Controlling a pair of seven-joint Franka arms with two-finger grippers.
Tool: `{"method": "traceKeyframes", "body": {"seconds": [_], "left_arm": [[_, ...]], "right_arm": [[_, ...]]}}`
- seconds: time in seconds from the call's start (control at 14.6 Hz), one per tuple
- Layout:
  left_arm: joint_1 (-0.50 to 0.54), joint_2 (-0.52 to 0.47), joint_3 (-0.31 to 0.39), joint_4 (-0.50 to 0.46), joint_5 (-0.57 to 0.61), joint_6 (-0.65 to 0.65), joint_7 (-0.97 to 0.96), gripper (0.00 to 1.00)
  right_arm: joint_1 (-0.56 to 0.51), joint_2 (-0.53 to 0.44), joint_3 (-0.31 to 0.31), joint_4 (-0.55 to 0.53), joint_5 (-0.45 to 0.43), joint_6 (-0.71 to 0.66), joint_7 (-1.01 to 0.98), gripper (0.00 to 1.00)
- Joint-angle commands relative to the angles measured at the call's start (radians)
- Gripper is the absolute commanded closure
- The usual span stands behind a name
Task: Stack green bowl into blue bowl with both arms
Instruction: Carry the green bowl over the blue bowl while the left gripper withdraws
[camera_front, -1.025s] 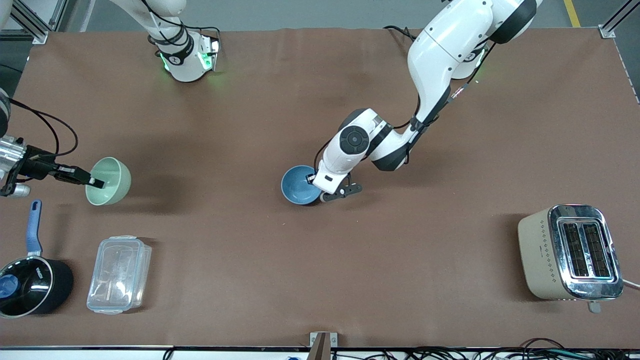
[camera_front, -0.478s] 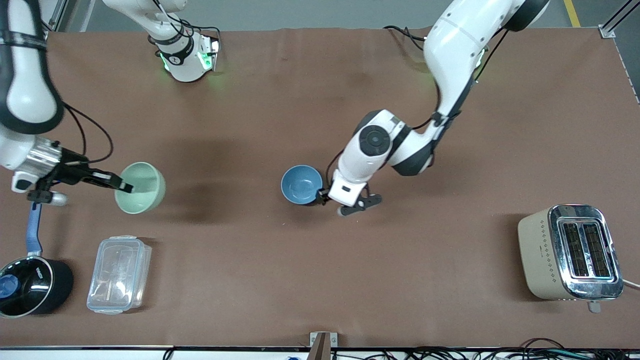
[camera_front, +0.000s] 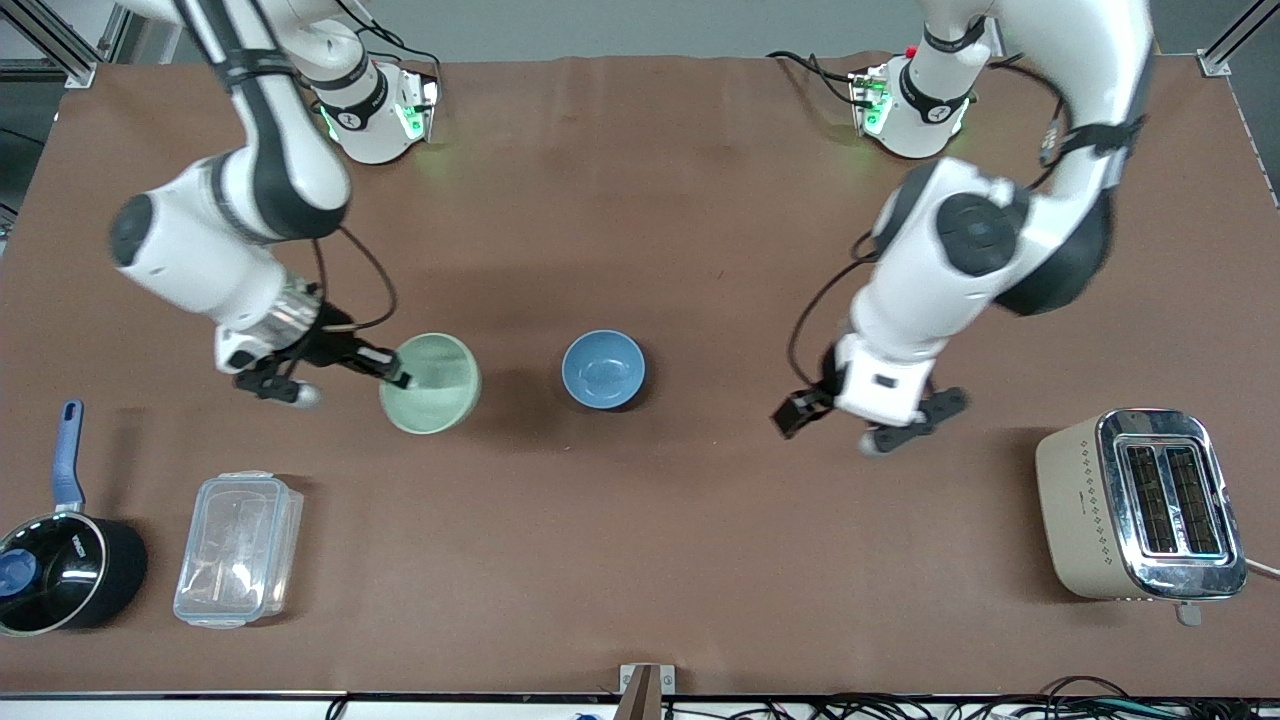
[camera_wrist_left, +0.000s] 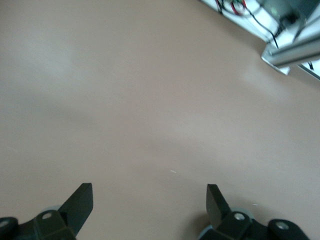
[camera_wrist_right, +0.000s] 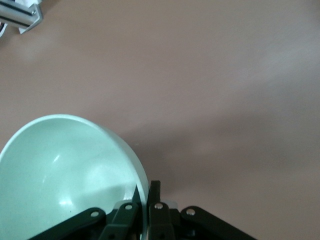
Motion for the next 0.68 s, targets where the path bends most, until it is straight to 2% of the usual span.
{"method": "traceKeyframes", "body": {"seconds": [0.0,0.14,0.27,0.48,0.61], "left_arm": [[0.096,-0.126,-0.008,-0.036,0.017,-0.097,0.183,0.0],[0.158,-0.184,-0.009,-0.036,0.017,-0.168,0.349,0.0],[0.19,-0.241,-0.008,-0.036,0.016,-0.242,0.461,0.0],[0.232,-0.303,-0.001,-0.039,0.01,-0.346,0.531,0.0],[0.229,-0.338,0.038,-0.045,0.008,-0.384,0.59,0.0]], "right_arm": [[0.13,0.05,-0.013,-0.039,-0.025,0.14,0.157,0.97],[0.222,0.136,-0.013,-0.037,-0.025,0.267,0.258,0.97],[0.265,0.202,-0.015,-0.036,-0.025,0.352,0.289,0.97],[0.308,0.255,-0.015,-0.018,-0.019,0.373,0.321,0.97],[0.322,0.282,-0.015,0.009,-0.02,0.392,0.36,0.97]]}}
